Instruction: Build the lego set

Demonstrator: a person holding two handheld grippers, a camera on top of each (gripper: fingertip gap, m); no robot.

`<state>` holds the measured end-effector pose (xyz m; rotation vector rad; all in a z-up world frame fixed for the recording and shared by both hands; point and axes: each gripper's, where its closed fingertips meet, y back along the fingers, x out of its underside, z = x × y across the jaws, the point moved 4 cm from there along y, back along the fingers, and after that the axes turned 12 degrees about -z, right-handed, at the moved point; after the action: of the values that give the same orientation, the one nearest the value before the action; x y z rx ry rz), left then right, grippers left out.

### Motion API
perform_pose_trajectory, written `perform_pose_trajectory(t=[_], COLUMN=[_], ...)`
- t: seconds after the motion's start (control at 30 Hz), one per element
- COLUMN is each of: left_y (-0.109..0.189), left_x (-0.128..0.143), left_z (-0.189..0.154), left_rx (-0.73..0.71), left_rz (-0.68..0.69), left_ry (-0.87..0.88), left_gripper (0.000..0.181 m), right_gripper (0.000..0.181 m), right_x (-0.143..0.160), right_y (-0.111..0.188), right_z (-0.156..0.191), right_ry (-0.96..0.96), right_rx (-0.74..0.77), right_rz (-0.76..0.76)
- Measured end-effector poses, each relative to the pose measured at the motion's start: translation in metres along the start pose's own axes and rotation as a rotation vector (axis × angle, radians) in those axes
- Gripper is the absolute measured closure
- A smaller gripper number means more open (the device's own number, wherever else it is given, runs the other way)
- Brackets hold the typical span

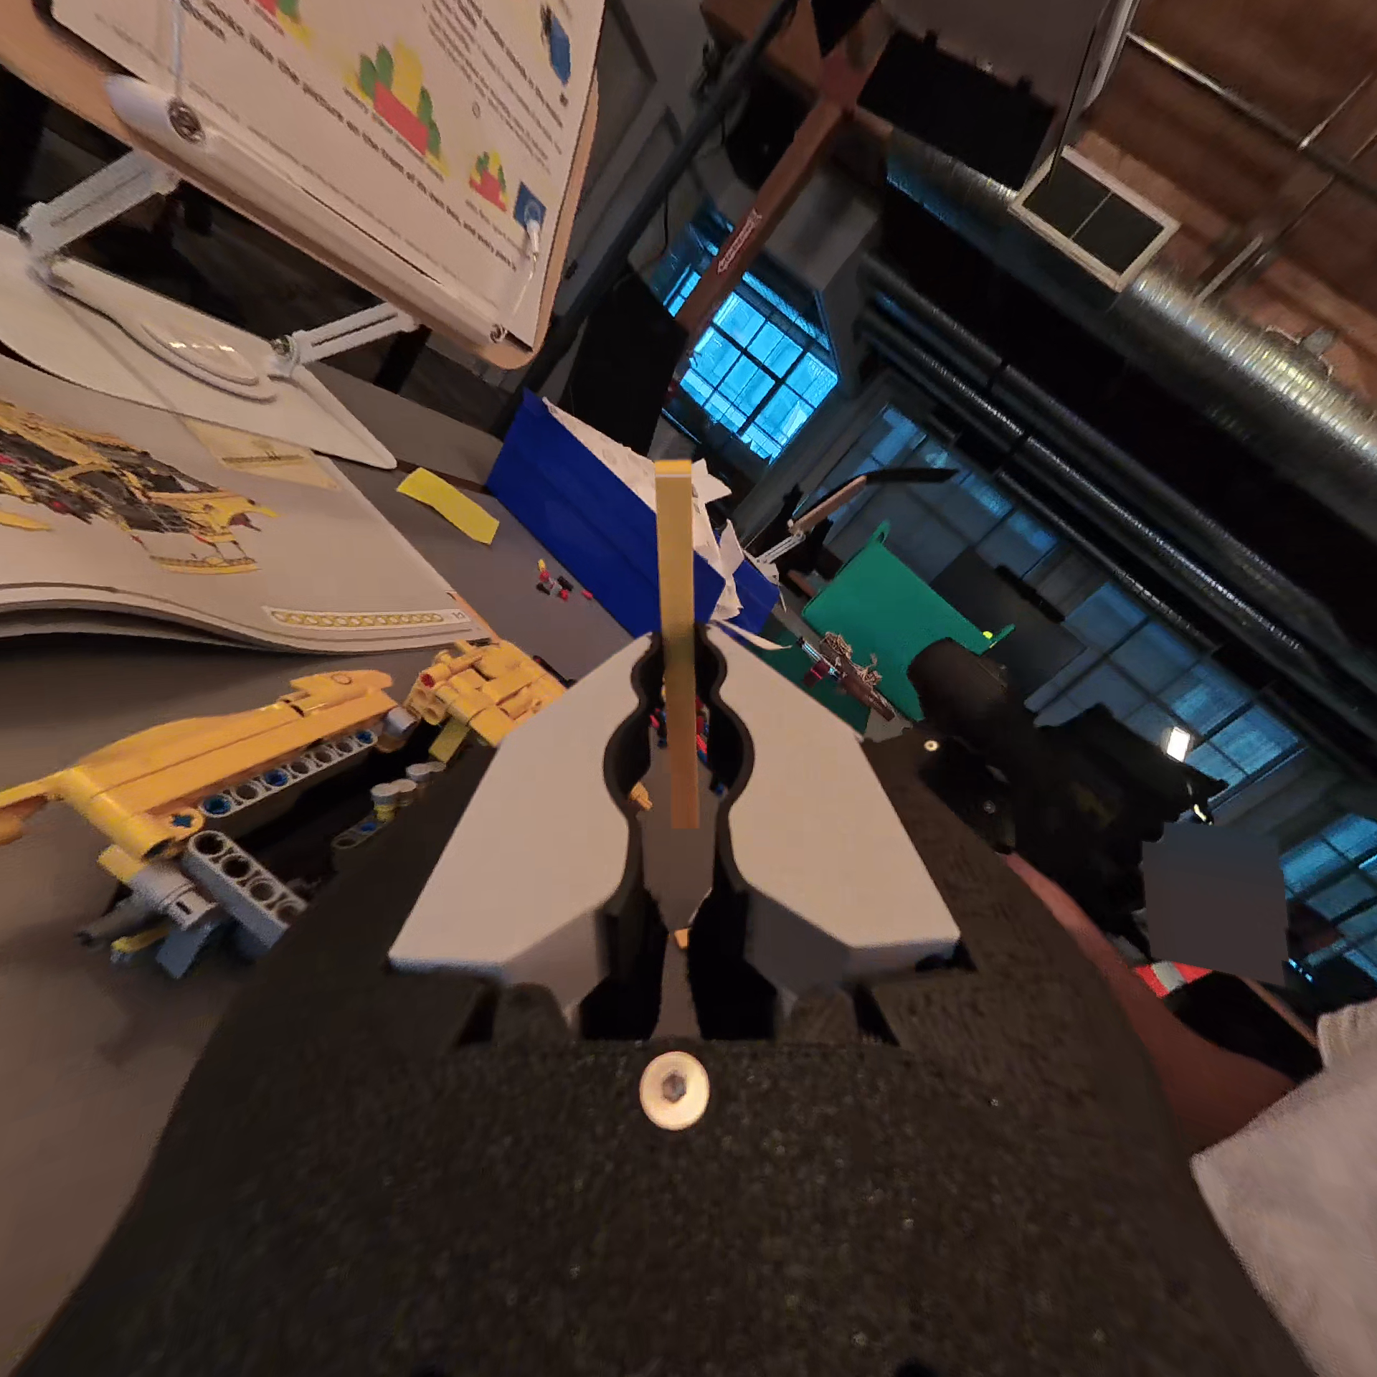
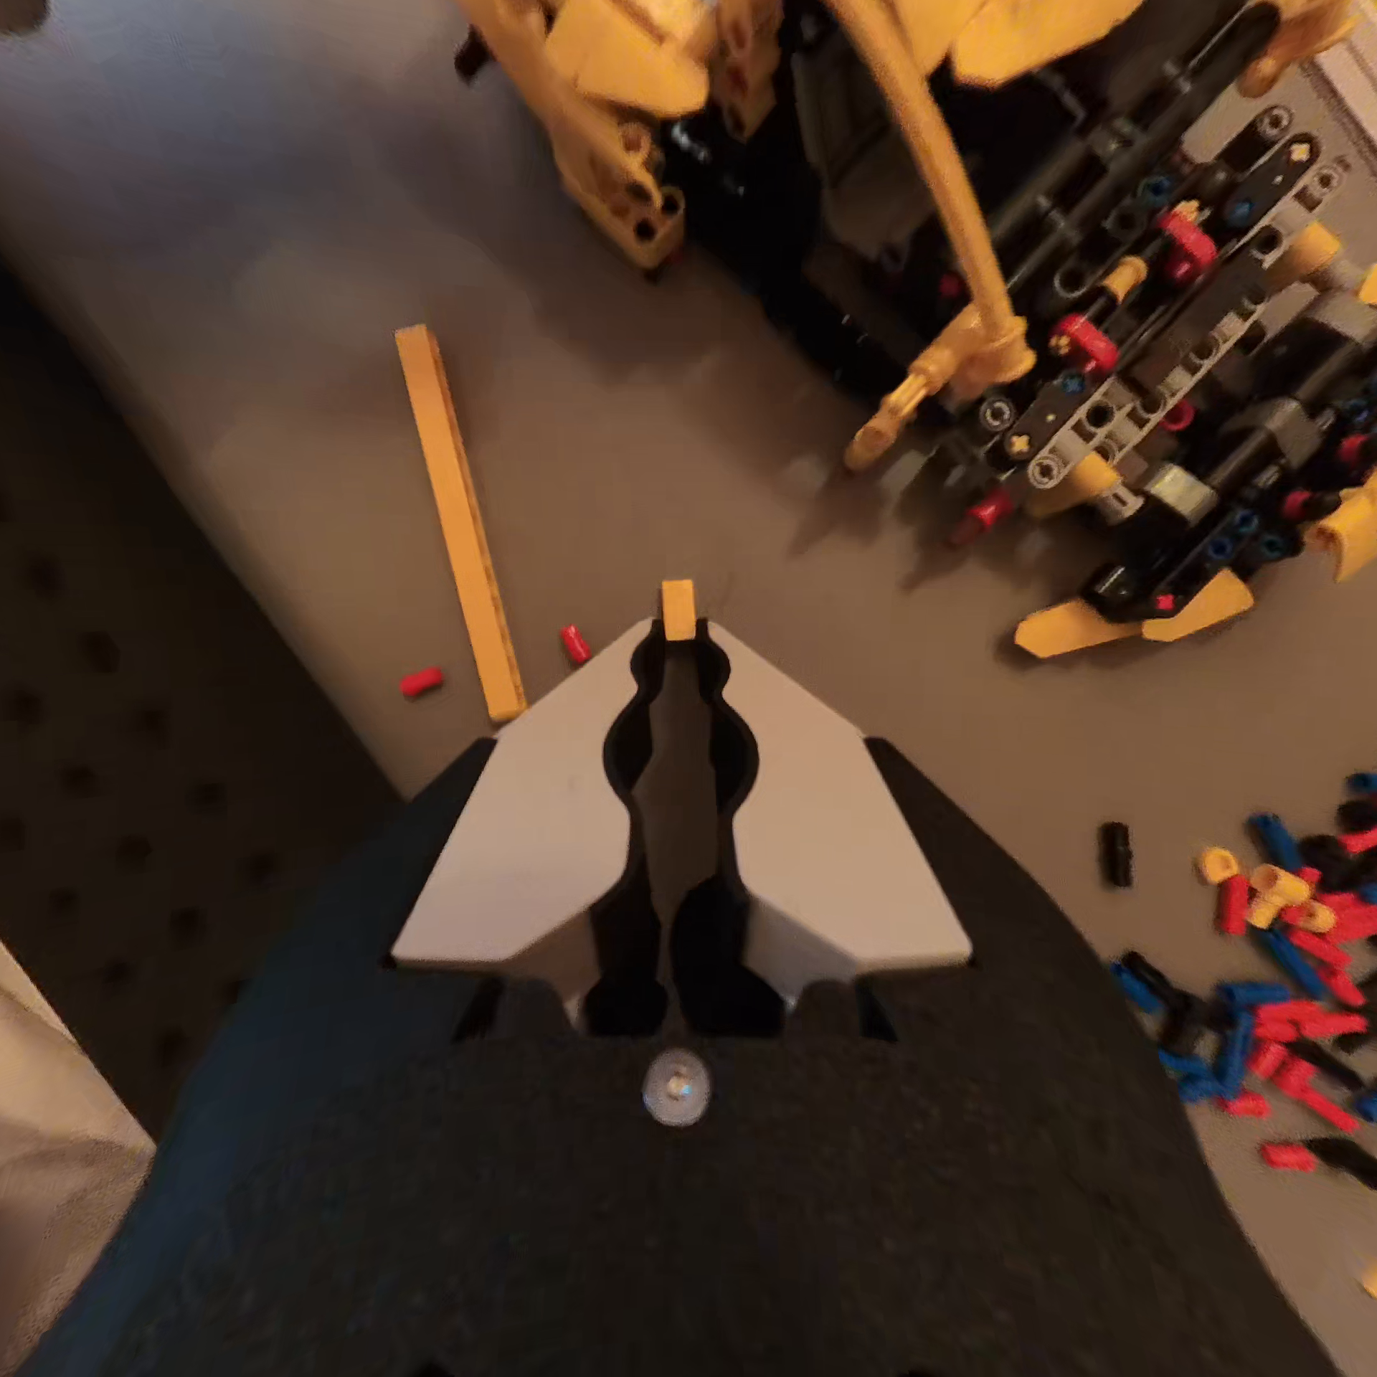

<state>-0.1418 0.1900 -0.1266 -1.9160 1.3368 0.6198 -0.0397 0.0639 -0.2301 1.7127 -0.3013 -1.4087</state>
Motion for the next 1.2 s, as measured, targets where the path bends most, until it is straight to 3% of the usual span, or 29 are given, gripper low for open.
perform_pose_trajectory(t=[0.23,0.33,0.4,0.53,0.6,0.67,0.73,0.87,0.93,0.97,1.07,1.13,1.2], left_y=[-0.004,-0.004,-0.003,-0.004,-0.004,-0.004,-0.003,-0.003,-0.004,-0.004,-0.002,-0.002,-0.003], left_x=[0.010,0.012,0.011,0.014,0.014,0.014,0.012,0.013,0.008,0.003,-0.006,-0.007,-0.002], left_z=[-0.008,-0.005,-0.004,-0.004,-0.004,-0.003,-0.001,0.001,-0.004,-0.005,-0.008,-0.018,-0.031], left_rx=[0.030,0.014,0.013,0.019,0.019,0.017,0.016,0.023,0.114,0.151,0.265,0.354,0.433], left_rz=[0.053,0.059,0.052,0.052,0.051,0.044,0.033,0.050,0.067,0.064,0.064,0.071,0.109], left_ry=[-0.018,-0.002,0.017,0.060,0.071,0.090,0.121,0.145,0.174,0.201,0.311,0.357,0.370], left_gripper=[0.174,0.174,0.174,0.174,0.174,0.174,0.174,0.172,0.163,0.150,0.146,0.146,0.146], right_gripper=[0.173,0.153,0.150,0.149,0.146,0.147,0.160,0.173,0.175,0.175,0.175,0.176,0.176], right_x=[0.000,-0.004,-0.019,-0.093,-0.117,-0.120,-0.118,-0.116,-0.118,-0.121,-0.128,-0.129,-0.128], right_y=[0.003,0.007,0.015,0.027,0.024,0.013,0.004,-0.004,0.004,0.010,0.030,0.036,0.036], right_z=[0.007,0.007,0.009,0.013,0.023,0.020,0.018,0.020,0.017,0.017,0.015,0.017,0.023], right_ry=[0.131,0.096,0.040,-0.137,-0.177,-0.092,-0.009,0.024,-0.092,-0.207,-0.529,-0.609,-0.616], right_rx=[0.020,-0.017,-0.056,-0.069,-0.075,0.064,0.178,0.212,0.105,-0.017,-0.397,-0.547,-0.604], right_rz=[0.141,0.131,0.039,-0.405,-0.536,-0.515,-0.495,-0.510,-0.568,-0.627,-0.777,-0.819,-0.803])
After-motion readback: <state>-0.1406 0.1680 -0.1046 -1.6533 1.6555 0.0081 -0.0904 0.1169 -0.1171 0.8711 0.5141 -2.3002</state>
